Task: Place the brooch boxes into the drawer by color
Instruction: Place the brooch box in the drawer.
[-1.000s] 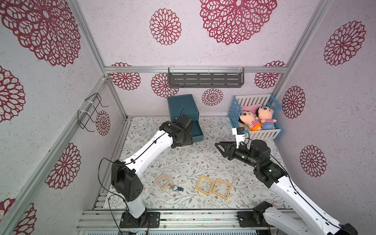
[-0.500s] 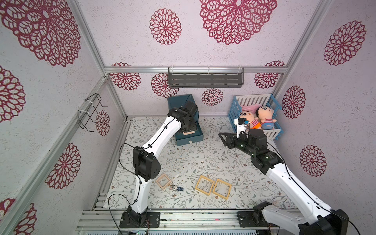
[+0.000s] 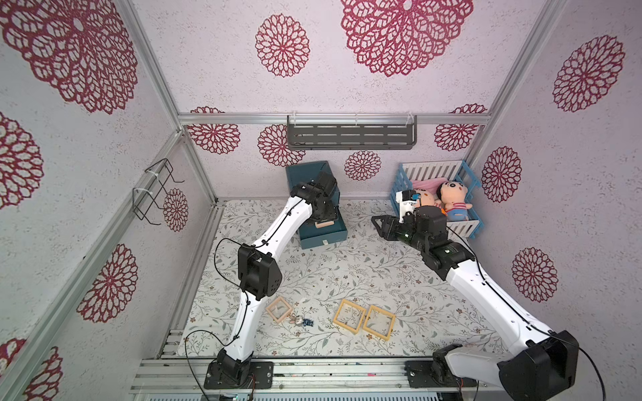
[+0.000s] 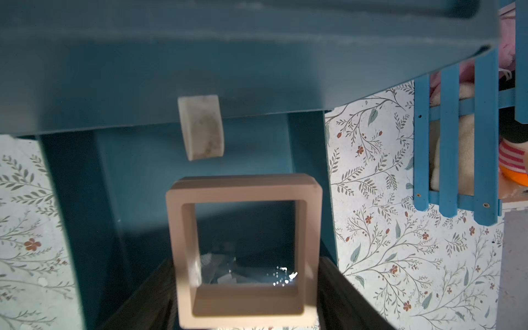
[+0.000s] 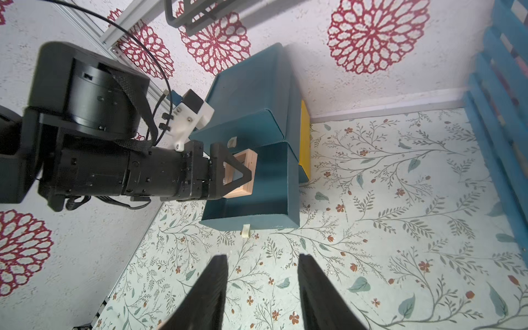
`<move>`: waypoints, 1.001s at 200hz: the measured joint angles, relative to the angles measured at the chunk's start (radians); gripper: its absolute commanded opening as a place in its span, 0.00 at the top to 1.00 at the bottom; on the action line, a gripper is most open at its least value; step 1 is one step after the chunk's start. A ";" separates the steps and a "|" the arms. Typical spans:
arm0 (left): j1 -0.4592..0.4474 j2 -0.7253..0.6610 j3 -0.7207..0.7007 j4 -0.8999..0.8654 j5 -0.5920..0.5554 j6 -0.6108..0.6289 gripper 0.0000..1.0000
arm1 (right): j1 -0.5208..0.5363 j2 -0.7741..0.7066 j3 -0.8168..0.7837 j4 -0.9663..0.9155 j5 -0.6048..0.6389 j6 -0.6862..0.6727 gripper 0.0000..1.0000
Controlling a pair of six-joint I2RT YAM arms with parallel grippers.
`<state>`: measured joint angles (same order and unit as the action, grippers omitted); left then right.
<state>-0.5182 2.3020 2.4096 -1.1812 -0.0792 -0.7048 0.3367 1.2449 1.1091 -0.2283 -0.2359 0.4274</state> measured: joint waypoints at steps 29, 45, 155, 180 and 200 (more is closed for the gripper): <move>0.000 0.013 0.000 0.020 0.019 -0.006 0.54 | 0.000 0.011 0.000 0.000 0.000 0.000 0.54; 0.000 0.024 0.000 0.035 0.027 -0.007 0.54 | 0.000 0.015 0.000 0.000 0.000 0.000 0.54; 0.000 0.100 0.048 0.104 0.048 -0.025 0.54 | 0.000 0.021 -0.001 0.001 -0.021 0.002 0.54; -0.001 0.101 0.049 0.105 0.034 -0.026 0.54 | 0.000 0.021 -0.001 0.001 -0.023 0.002 0.54; -0.012 0.094 0.035 0.106 -0.004 -0.040 0.54 | 0.000 0.021 -0.001 0.001 -0.023 0.002 0.54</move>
<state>-0.5301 2.3962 2.4451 -1.0748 -0.0830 -0.7444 0.3367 1.2655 1.1084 -0.2272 -0.2584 0.4294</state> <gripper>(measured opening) 0.737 0.460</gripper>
